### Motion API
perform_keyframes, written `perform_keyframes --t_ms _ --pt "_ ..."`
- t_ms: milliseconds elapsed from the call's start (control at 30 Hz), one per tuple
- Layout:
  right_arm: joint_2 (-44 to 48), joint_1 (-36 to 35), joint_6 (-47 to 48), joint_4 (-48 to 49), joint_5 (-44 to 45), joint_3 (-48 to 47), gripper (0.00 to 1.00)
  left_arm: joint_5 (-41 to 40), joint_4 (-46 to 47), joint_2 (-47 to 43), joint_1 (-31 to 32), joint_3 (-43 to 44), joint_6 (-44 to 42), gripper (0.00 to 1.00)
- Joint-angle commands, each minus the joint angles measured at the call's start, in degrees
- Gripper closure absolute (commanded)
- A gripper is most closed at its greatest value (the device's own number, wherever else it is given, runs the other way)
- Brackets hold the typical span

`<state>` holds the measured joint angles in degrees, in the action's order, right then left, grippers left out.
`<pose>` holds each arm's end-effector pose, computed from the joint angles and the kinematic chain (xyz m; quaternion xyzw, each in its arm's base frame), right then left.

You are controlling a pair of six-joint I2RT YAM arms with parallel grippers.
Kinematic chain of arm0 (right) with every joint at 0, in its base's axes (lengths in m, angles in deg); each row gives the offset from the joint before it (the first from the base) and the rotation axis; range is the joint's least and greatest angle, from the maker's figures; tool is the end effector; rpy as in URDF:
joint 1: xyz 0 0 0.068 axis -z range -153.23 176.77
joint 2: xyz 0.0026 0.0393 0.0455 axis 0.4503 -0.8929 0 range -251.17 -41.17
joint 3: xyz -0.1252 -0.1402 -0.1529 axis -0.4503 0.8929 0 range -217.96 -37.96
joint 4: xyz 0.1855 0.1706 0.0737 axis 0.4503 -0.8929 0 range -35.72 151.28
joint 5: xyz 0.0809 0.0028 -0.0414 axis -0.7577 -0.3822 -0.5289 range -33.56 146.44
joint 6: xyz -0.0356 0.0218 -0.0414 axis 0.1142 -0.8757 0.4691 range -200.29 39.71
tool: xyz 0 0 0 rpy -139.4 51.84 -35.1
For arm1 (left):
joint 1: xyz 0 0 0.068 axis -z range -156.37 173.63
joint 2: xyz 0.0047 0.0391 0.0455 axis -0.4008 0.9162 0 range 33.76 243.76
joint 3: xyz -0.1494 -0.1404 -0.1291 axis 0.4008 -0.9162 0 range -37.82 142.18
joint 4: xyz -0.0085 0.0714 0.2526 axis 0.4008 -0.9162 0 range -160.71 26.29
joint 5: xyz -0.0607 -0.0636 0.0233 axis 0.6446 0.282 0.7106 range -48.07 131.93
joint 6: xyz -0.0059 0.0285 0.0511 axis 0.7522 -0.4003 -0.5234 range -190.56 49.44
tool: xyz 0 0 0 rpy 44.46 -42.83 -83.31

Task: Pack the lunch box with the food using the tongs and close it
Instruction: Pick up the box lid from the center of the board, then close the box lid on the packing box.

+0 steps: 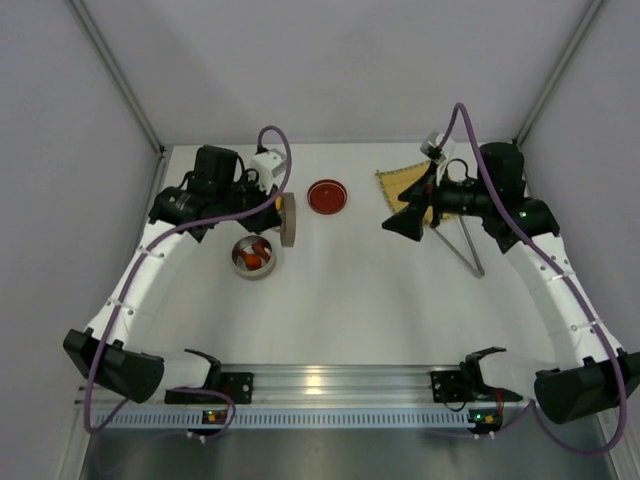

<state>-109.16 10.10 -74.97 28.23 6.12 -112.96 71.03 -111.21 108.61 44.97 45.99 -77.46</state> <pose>0.2406 0.1062 0.3740 -0.3675 0.7107 0.4063 0.4414 0.2534 -0.1212 0.3661 0.3185 0.8190 -0.2773 0.3884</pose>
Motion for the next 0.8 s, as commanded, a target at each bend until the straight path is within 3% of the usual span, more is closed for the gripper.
perform_keyframes --t_ms 0,67,300,533,767 --pt "3.38 4.53 5.57 -5.78 -0.65 -0.67 0.01 -22.04 -18.31 1.70 -0.34 5.11 -15.85 1.00" --pt "3.91 6.89 6.45 -7.45 -1.26 -0.50 0.01 -32.90 -22.79 4.24 -0.34 7.41 -20.34 1.00" --pt "5.58 9.20 6.81 -8.25 -2.50 1.17 0.01 -51.13 -29.57 11.19 0.54 12.34 -29.05 1.00" --pt "5.49 9.37 6.28 -7.63 -2.67 2.84 0.00 -59.24 -32.21 20.14 5.90 9.97 -29.67 1.00" --pt "6.99 9.72 7.68 -8.60 -1.88 4.42 0.01 -60.13 -29.84 27.80 7.75 11.20 -28.79 1.00"
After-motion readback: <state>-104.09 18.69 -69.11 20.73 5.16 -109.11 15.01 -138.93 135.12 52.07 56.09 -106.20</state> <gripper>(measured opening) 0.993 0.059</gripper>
